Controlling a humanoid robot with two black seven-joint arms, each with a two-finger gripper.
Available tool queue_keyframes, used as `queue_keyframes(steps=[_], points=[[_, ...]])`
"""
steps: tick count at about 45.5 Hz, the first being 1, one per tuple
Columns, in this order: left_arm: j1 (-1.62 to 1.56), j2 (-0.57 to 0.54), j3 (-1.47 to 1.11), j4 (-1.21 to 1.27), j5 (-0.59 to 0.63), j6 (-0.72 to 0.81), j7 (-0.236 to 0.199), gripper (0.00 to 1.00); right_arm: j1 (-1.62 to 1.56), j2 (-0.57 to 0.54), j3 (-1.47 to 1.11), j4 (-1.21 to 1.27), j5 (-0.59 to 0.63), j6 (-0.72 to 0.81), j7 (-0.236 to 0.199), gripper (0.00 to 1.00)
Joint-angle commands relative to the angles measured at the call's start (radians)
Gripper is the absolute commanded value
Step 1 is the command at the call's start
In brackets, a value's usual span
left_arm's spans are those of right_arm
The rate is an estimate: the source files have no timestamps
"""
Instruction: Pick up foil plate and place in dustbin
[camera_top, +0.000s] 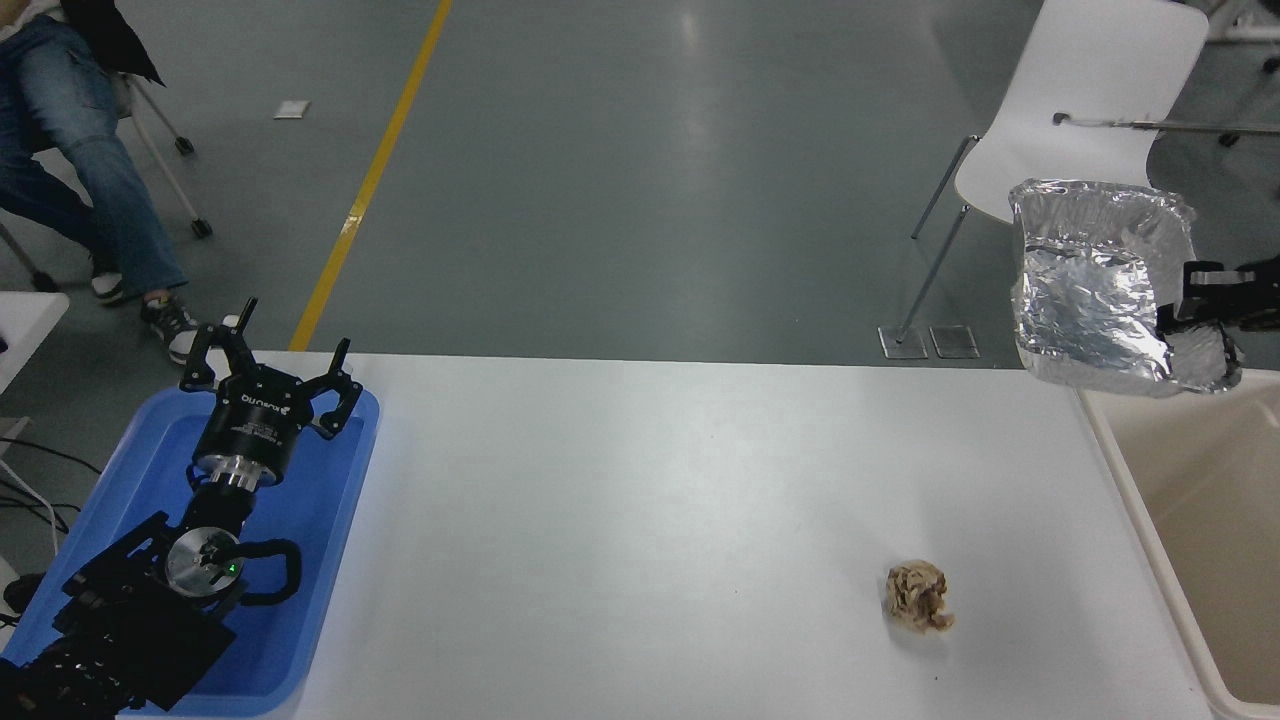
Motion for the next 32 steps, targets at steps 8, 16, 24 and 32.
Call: queue_keyframes(steps=[8, 16, 24, 32], points=[[0.0, 0.0, 0.0, 0.001, 0.0, 0.001, -0.002, 1.0, -0.463, 0.096, 0.07, -0.41, 0.359, -0.184, -0.085, 0.0], [0.0, 0.0, 0.0, 0.001, 0.0, 0.001, -0.002, 1.0, -0.645, 0.174, 0.084, -0.569, 0.369, -0.285, -0.137, 0.0], [0.0, 0.0, 0.0, -0.001, 0.0, 0.0, 0.0, 1.0, -0.809, 0.232, 0.125, -0.703, 0.453, -0.324, -0.178, 0.0], [0.0, 0.0, 0.0, -0.001, 0.0, 0.0, -0.002, 1.0, -0.947, 0.306, 0.204, -0.799, 0.47, -0.431, -0.203, 0.0]])
